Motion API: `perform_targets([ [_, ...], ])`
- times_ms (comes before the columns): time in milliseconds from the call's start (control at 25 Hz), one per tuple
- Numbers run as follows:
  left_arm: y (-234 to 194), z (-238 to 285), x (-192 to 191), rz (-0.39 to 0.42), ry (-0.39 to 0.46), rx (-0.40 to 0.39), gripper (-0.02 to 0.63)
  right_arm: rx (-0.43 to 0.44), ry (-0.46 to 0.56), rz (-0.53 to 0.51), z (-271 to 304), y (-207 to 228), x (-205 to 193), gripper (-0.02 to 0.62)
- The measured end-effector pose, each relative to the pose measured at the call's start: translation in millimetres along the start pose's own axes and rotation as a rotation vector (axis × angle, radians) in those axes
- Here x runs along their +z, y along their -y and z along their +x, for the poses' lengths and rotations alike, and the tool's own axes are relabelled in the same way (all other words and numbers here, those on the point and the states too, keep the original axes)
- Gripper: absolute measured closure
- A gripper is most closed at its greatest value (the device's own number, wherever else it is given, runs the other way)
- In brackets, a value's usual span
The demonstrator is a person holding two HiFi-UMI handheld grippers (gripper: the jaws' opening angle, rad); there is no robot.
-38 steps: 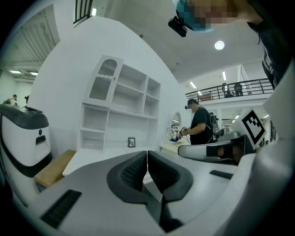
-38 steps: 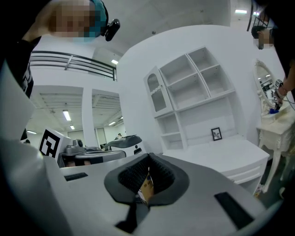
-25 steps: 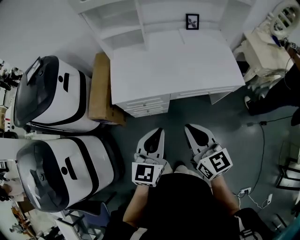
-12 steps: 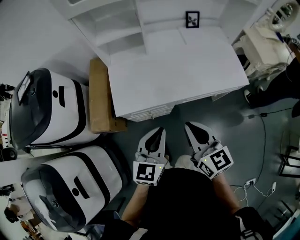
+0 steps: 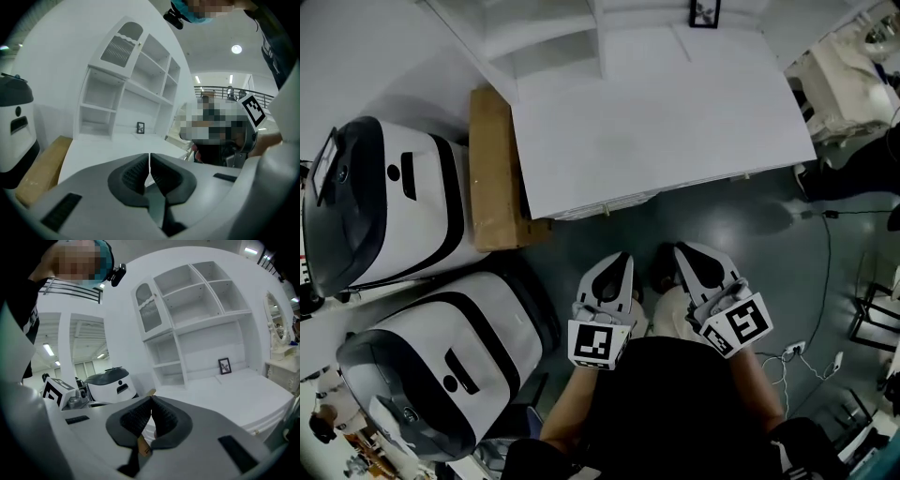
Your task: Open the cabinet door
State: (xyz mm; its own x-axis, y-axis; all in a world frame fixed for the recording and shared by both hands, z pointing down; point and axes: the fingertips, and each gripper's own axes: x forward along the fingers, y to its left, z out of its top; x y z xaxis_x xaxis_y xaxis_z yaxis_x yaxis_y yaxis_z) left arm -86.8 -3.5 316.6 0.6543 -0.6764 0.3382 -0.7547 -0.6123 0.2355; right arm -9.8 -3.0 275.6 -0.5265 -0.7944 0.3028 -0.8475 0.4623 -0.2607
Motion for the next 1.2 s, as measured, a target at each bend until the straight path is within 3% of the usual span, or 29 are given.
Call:
perform_targets([
  [240, -11.4, 13.3, -25.7, -0.076, -0.042, 0.041, 0.583, 0.034, -0.034, 0.001, 20.6, 8.2, -11.0, 0.578],
  [960, -48.6, 75.6, -123.7, -0.132, -0.173, 0.069, 0.581, 0.017, -0.127, 0.074, 61.5, 44.1, -107.8, 0.578],
  [1200, -69.6, 89.5, -169.7, -0.169, -0.235, 0.110, 0.517, 0.035, -0.165, 0.097, 71.8, 48.1, -134.6, 0.578],
])
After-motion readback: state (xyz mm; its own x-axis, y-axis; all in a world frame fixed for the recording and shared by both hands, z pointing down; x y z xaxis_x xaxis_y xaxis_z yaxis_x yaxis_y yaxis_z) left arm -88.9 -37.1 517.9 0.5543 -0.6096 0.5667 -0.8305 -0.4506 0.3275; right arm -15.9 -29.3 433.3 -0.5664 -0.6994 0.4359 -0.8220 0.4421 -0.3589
